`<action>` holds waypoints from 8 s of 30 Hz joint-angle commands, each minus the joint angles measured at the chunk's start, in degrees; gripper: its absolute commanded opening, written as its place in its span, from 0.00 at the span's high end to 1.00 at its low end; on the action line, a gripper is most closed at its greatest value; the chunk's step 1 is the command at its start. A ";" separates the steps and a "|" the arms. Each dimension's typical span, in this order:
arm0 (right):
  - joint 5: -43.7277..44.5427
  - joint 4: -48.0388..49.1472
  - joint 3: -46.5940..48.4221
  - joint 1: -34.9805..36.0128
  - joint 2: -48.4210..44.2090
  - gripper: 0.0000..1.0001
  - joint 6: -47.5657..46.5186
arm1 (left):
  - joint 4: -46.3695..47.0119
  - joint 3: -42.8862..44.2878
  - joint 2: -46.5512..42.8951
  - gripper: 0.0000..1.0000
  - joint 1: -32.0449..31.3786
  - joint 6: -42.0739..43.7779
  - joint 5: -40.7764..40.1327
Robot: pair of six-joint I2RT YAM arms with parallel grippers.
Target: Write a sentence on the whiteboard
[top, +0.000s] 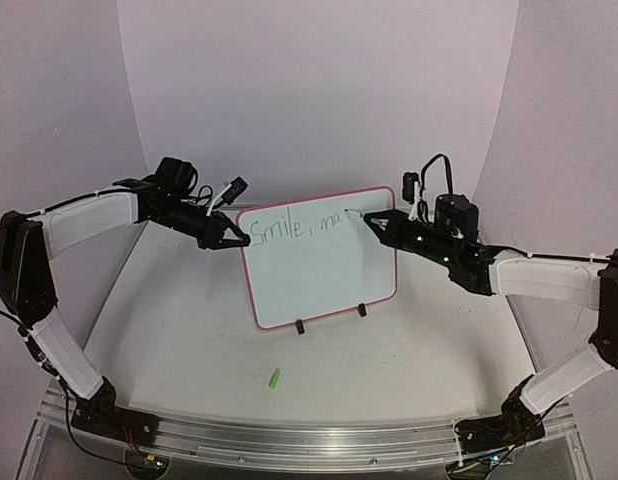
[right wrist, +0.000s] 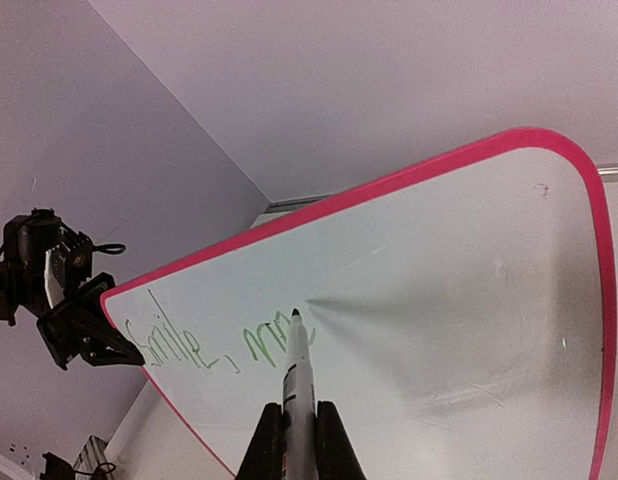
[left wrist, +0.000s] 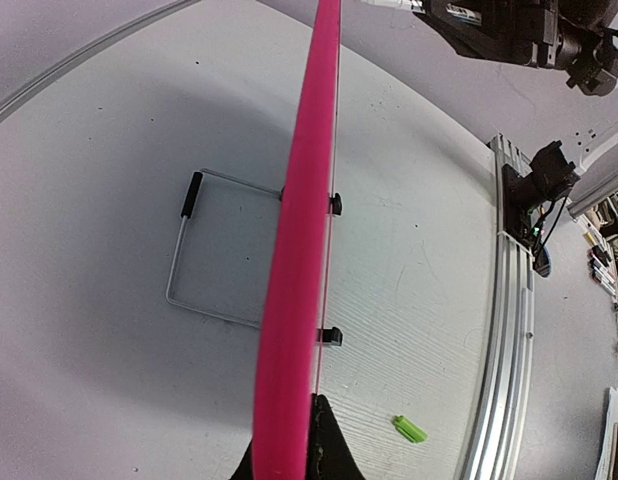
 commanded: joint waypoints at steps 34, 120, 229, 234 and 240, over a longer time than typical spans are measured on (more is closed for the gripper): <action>0.93 0.22 -2.66 -0.25 0.23 1.00 1.20 | -0.31 0.59 0.34 1.00 0.27 4.46 -7.32; 1.96 1.84 -2.73 -0.26 -4.02 1.00 0.37 | -0.28 0.62 0.06 1.00 0.31 4.45 -7.41; 9.52 -1.87 -2.81 -0.27 -0.12 1.00 0.64 | -0.43 0.59 -0.32 1.00 0.31 4.56 -7.50; 9.83 -2.29 -2.68 -0.27 -0.06 1.00 0.61 | -0.44 0.59 -0.44 1.00 0.31 4.53 -7.50; 9.91 -2.42 -2.87 -0.26 0.00 1.00 0.61 | -0.45 0.59 -0.41 1.00 0.30 4.57 -7.52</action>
